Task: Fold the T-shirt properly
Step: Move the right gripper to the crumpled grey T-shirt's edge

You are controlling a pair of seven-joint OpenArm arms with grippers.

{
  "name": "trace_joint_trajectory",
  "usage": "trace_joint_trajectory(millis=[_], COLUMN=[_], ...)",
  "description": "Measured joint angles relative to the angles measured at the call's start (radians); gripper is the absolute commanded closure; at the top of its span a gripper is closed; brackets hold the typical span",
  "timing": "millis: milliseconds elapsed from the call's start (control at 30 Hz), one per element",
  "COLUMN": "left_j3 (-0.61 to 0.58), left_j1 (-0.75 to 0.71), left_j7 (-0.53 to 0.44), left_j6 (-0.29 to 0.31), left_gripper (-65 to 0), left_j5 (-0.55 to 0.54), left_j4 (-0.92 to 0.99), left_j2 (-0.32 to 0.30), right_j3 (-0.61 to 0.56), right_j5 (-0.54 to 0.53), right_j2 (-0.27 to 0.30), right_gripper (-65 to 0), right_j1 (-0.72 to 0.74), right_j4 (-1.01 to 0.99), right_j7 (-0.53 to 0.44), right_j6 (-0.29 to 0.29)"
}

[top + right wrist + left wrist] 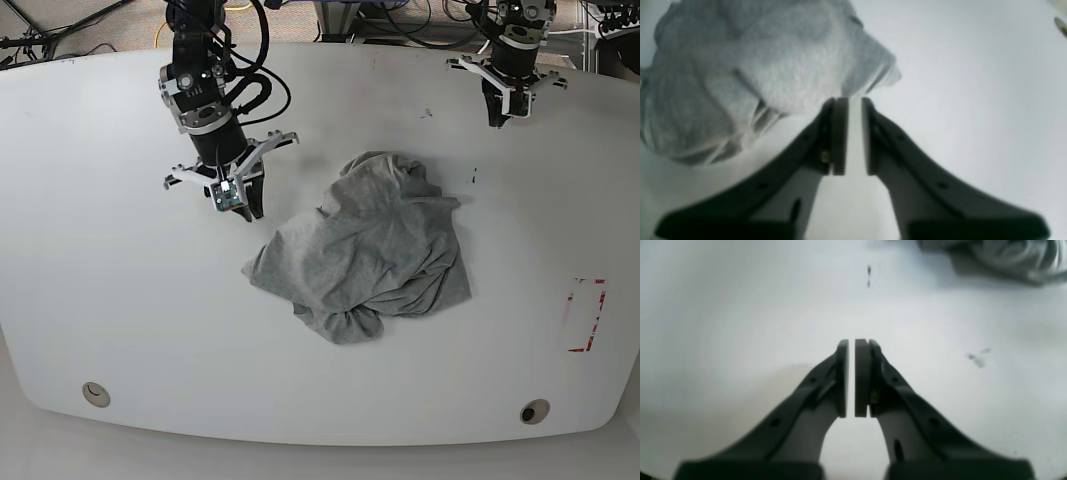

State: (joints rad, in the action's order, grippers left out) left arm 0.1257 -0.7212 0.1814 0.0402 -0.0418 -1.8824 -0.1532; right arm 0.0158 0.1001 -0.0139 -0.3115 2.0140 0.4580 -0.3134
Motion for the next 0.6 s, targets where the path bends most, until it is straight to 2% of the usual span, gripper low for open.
trace_joint_trajectory(millis=[67,233,300,400,500,600], left_j3=[0.0,0.0,0.0,0.0,0.0,0.0], left_j1=[0.008,0.042,0.045,0.042,0.042,0.041], left_j7=[0.002,-0.002,-0.002,-0.002,0.006,0.006], left_j6=[0.0,0.001,0.001,0.001,0.001,0.001], left_gripper=[-2.4,-2.8,-5.0,-13.9,-24.6,-31.5], left_j5=[0.0,-0.001,0.0,0.0,0.0,-0.001], left_j4=[-0.008,-0.021,-0.021,-0.023,-0.023,-0.023], left_j2=[-0.001,0.0,0.0,0.0,-0.001,-0.009], right_j3=[0.0,-0.013,-0.037,-0.08,-0.095,-0.105], right_j5=[-0.005,-0.008,-0.004,0.002,-0.006,-0.017], right_j2=[0.0,-0.003,-0.002,0.003,-0.005,-0.005], right_gripper=[-29.0,-45.2,-48.5,-51.8,-51.5,-51.5], right_j1=[0.027,0.098,0.141,0.208,0.273,0.348], right_j4=[0.0,-0.014,-0.042,-0.103,-0.176,-0.256], right_j7=[0.002,0.025,0.026,0.024,0.026,0.066], right_j6=[-0.002,0.001,0.003,-0.002,-0.011,-0.003])
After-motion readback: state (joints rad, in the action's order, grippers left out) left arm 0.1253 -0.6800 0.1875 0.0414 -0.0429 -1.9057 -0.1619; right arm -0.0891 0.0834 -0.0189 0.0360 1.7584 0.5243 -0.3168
